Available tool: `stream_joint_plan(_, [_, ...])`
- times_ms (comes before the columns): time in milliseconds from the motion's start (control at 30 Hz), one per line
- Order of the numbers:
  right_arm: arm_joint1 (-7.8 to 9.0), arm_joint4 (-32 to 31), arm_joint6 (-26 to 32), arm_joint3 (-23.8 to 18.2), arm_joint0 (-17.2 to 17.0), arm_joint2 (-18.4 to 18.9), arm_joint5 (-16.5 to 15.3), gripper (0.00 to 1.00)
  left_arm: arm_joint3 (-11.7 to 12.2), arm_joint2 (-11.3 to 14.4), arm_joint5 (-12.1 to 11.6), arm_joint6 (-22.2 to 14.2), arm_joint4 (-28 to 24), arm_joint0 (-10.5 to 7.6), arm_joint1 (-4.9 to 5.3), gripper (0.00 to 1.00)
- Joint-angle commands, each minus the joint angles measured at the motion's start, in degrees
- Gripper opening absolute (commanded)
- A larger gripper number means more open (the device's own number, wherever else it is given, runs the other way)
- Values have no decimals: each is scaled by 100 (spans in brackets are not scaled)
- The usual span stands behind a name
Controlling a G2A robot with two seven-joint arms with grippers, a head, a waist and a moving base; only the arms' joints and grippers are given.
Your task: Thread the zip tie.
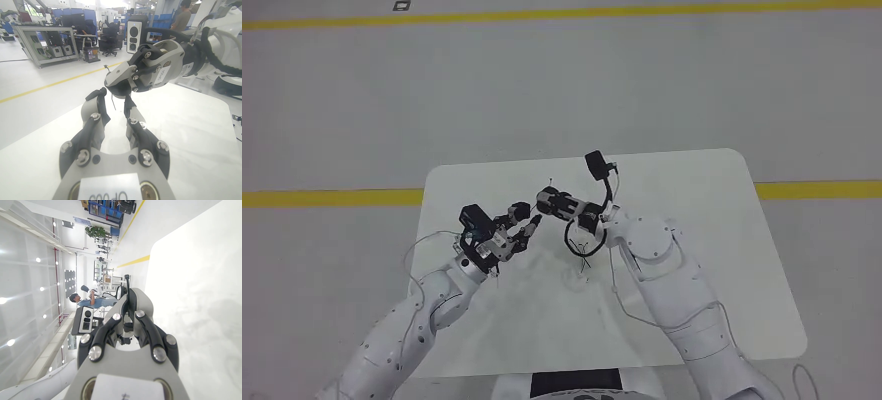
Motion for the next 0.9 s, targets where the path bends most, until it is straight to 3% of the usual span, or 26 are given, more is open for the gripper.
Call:
stream_joint_plan(0, [14, 7, 1, 4, 10, -19, -11, 0, 5, 5, 0, 13, -10, -4, 5, 20])
stream_joint_plan(200, [55, 34, -4, -1, 35, -67, -18, 0, 28, 21, 0, 45, -31, -12, 21, 19])
stream_joint_plan(700, [152, 141, 6, 13, 77, -179, -51, 0, 54, 92, 0, 101, -50, -45, 53, 0])
stream_joint_plan(867, [180, 186, -26, 29, 95, -212, -34, 0, 76, 104, 0, 103, -81, -56, 62, 0])
